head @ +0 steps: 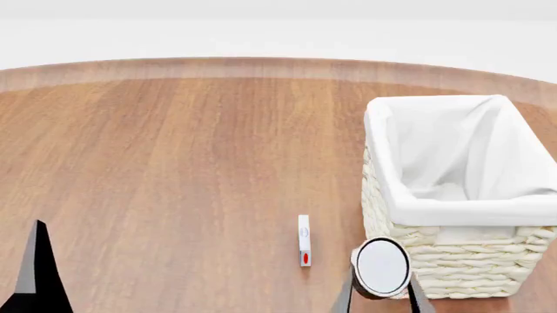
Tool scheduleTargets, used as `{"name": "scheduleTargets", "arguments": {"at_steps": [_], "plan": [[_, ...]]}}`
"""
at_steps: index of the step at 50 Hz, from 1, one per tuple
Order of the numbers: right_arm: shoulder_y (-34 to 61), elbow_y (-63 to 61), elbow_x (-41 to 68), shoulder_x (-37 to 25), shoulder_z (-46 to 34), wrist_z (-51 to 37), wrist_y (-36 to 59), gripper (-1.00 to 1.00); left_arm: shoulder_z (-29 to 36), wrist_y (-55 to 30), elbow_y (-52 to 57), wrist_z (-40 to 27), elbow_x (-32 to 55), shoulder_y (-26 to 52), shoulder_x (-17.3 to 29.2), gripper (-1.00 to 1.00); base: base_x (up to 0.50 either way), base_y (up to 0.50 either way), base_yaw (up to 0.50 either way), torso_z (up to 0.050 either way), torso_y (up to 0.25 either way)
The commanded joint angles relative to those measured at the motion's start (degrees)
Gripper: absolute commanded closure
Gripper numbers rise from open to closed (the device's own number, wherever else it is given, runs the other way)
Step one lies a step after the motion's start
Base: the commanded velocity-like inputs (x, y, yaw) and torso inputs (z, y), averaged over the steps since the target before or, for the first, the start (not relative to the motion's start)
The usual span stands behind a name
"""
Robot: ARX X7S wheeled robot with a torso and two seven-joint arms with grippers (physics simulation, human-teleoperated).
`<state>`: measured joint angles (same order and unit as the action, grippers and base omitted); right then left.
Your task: Pick up the tomato sauce, and put it in the basket.
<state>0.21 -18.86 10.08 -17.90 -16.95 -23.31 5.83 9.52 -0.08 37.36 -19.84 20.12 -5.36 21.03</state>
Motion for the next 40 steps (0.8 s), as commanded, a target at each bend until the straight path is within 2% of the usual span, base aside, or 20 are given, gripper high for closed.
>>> {"name": "scheduleTargets", "arguments": {"at_steps": [1,10,21,40], "plan": [[11.4,4.2,-2.1,0.4,0.2,2.0,1.8,1.00,-0.1,-0.4,0.7,-0.7,-0.3,-0.3,0.4,-1.00,0.00,0.00,0.00,0.000,0.000],[17.2,9.9,-1.8,0.6,0.6,3.5,0.7,1.00,0.2,-0.7,0.9,-1.0,-0.7,-0.2,0.6,-1.00,0.00,0.00,0.00,0.000,0.000],[27.7,23.9,-1.3,1.8,1.6,5.8,-2.7,1.00,0.2,-1.1,2.0,-1.7,-1.4,-0.8,1.1,-1.00,0.00,0.00,0.00,0.000,0.001],[37.4,40.3,-2.1,1.4,2.6,7.2,-7.2,1.00,0.8,-1.3,1.5,-1.9,-1.7,-0.5,1.2,-1.00,0.00,0.00,0.00,0.000,0.000]]}}
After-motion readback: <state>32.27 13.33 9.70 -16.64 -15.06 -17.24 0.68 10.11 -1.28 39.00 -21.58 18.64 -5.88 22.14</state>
